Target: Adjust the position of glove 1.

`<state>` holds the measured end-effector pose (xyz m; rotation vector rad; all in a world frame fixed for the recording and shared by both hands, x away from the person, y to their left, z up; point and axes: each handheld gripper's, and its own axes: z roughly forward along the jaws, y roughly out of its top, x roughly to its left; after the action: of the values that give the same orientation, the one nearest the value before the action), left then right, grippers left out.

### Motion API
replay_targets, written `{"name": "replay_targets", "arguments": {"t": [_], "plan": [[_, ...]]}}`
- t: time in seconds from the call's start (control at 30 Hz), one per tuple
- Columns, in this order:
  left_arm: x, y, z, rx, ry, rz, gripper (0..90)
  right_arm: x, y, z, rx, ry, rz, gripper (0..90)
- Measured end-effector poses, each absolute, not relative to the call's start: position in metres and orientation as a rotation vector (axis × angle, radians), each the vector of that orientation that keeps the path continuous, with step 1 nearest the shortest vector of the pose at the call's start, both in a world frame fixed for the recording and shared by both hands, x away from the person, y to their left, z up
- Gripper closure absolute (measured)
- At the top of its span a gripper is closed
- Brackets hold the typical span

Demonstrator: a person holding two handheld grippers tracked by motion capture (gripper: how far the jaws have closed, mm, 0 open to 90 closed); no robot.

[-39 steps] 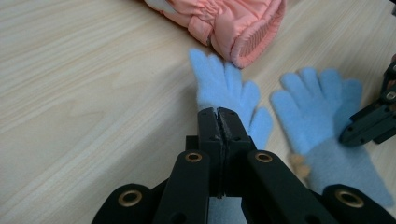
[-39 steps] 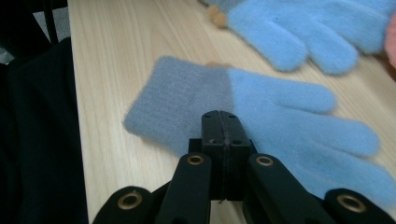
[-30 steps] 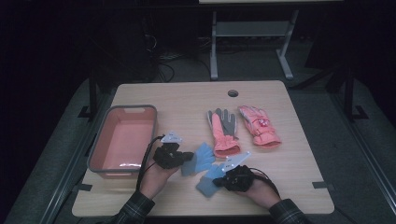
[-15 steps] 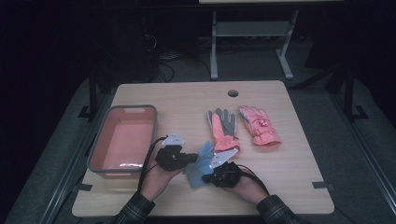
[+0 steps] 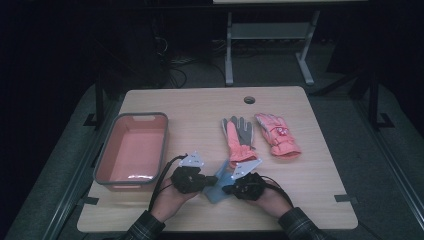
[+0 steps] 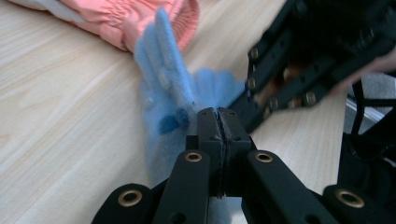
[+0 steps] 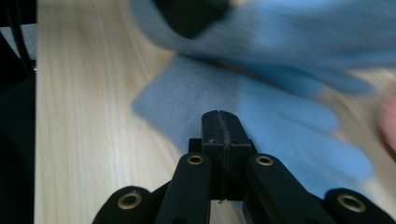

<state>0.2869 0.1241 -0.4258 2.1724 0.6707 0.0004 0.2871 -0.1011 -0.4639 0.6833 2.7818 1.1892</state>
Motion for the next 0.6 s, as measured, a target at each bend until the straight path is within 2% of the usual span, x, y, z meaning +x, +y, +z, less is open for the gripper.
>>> {"name": "replay_targets", "arguments": {"t": [0.27, 0.6], "plan": [[0.285, 0.123, -0.424, 2.164, 0.662, 0.022, 88.9, 0.286, -0.132, -0.457, 0.764, 2.748, 1.181, 89.8], [0.284, 0.125, -0.418, 2.156, 0.630, 0.067, 88.9, 0.282, -0.107, -0.465, 0.685, 2.819, 1.168, 89.9]]}}
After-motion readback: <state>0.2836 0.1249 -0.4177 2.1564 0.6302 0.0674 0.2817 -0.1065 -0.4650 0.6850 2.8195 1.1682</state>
